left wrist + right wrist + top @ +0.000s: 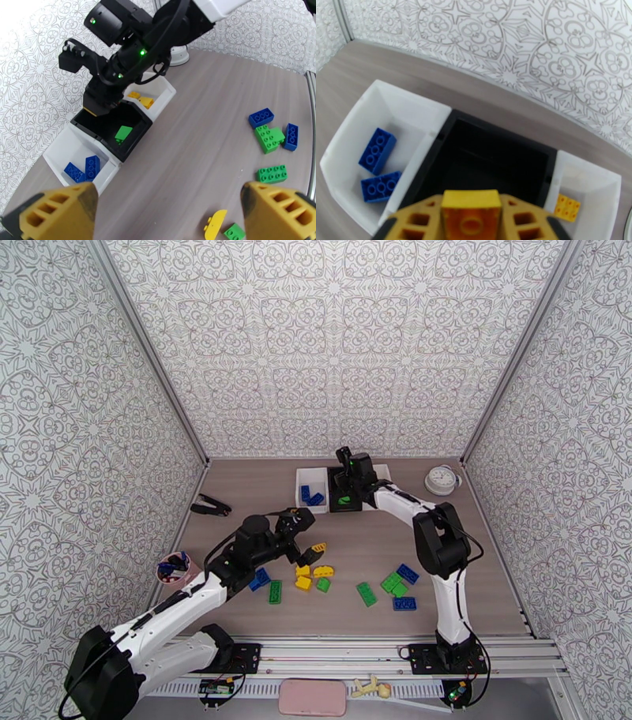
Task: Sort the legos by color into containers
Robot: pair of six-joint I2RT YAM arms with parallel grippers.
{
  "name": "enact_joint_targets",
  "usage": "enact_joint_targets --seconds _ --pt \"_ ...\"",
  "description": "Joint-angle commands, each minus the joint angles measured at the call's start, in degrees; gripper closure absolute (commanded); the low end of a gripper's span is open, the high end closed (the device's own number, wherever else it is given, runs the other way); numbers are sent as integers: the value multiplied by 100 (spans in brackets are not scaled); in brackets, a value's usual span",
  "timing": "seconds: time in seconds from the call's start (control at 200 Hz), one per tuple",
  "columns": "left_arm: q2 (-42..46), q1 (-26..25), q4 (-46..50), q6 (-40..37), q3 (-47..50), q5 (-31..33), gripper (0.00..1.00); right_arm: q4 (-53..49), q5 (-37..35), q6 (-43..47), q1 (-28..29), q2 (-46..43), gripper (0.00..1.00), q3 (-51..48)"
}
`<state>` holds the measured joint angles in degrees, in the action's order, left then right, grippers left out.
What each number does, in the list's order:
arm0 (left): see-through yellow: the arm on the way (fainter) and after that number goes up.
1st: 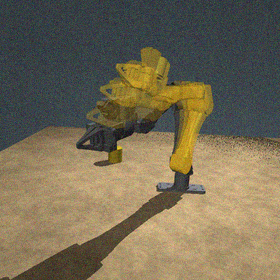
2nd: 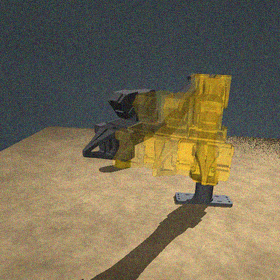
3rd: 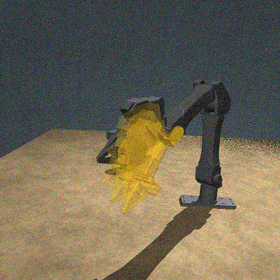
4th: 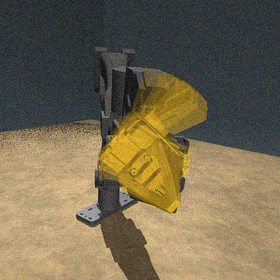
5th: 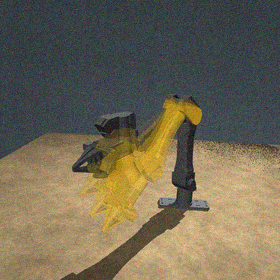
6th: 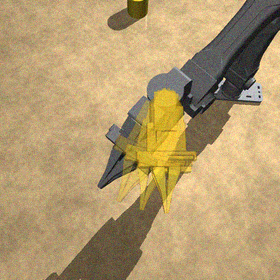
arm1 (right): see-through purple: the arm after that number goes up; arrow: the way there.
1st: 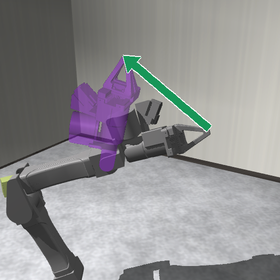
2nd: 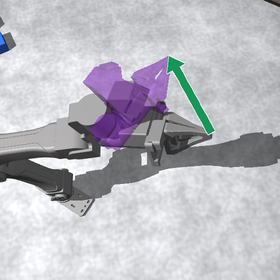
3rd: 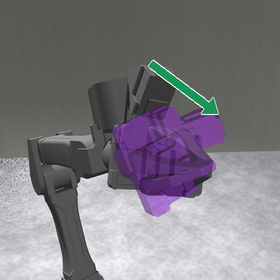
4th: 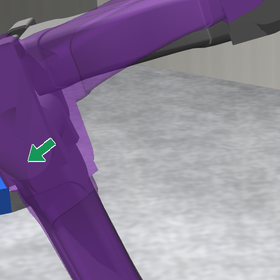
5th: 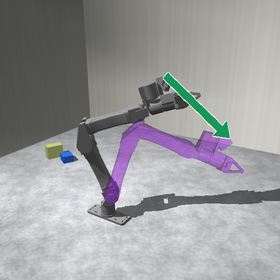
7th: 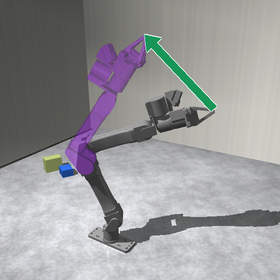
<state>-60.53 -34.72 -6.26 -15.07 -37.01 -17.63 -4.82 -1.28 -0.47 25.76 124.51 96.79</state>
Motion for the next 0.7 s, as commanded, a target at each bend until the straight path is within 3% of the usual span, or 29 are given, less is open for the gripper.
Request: enact_joint_targets --seconds 0.0,0.24,0.695 --pt "-14 16 -124 132 45 135 0 -703 5 -610 -162 229 73 674" --pt "-180 17 -242 245 98 14 0 -1934 -237 -1382 -345 449 72 1531" --pt "-421 -9 -487 242 116 -235 0 -1758 -652 -1728 -895 233 67 869"
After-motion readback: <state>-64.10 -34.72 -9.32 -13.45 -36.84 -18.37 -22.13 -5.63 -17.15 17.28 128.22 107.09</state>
